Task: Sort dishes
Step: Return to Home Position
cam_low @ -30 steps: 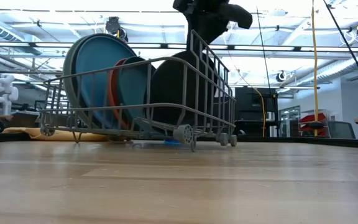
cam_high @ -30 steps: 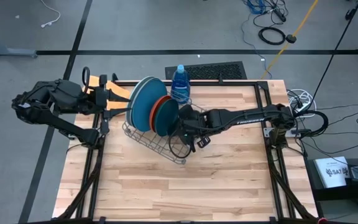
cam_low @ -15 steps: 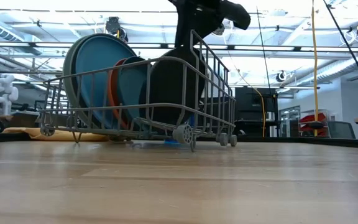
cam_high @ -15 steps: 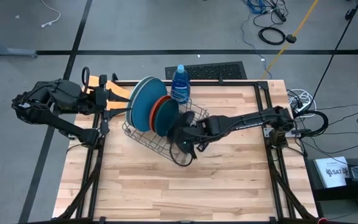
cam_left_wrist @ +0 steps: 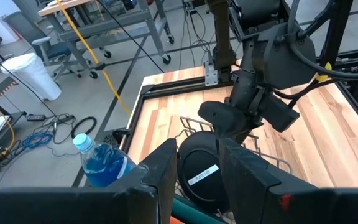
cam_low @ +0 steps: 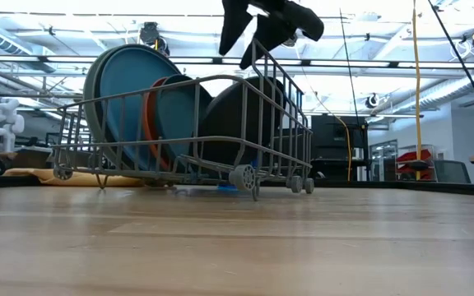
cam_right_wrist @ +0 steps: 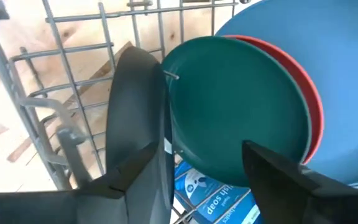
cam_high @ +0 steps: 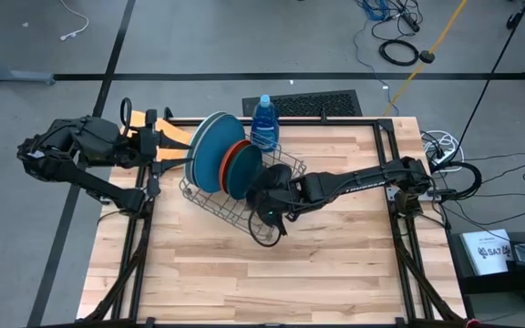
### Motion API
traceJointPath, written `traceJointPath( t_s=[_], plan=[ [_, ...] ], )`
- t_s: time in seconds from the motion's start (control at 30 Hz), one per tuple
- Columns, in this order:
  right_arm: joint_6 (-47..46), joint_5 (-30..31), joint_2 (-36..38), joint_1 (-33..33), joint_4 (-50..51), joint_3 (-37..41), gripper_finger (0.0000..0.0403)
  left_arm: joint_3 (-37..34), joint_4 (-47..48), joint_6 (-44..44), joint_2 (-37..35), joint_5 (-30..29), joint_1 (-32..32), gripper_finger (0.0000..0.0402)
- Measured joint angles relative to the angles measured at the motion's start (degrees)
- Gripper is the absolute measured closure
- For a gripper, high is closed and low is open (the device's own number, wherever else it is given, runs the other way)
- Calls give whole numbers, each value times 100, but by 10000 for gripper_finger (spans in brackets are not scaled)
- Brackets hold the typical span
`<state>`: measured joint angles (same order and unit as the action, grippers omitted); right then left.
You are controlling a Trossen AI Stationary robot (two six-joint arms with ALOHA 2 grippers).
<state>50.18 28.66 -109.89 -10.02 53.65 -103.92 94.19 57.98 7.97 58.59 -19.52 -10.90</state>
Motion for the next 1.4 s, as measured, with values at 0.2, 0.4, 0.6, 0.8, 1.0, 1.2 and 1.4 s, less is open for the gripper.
traceJointPath(
  t_s=[0.2, 0.4, 0.6, 0.8, 1.0, 1.2, 1.4],
  plan=[
    [129, 298, 0, -148, -418, -41, 168, 0, 4, 0, 0, 1, 0, 278],
    [-272, 848, 0, -399, -718, -439, 167, 0, -175, 30, -15, 109, 0, 278],
    [-2126, 4, 75, -428, -563, -1141, 197, 2, -505, 286, -174, 314, -2, 288],
    [-2670, -1001, 249, -437, -504, -1281, 329, -40, -565, 336, -348, 322, -2, 374],
    [-2727, -1194, 478, -415, -774, -1281, 398, -924, -1740, 437, -1089, 560, -2, 399],
    [-2632, -1263, 786, -252, -1518, -1141, 402, -2444, -2696, 445, -2223, 597, 0, 400],
    [-2408, -1728, 1396, 18, -4046, 438, 402, -4043, -3844, 152, -3131, 674, 0, 400]
  ],
)
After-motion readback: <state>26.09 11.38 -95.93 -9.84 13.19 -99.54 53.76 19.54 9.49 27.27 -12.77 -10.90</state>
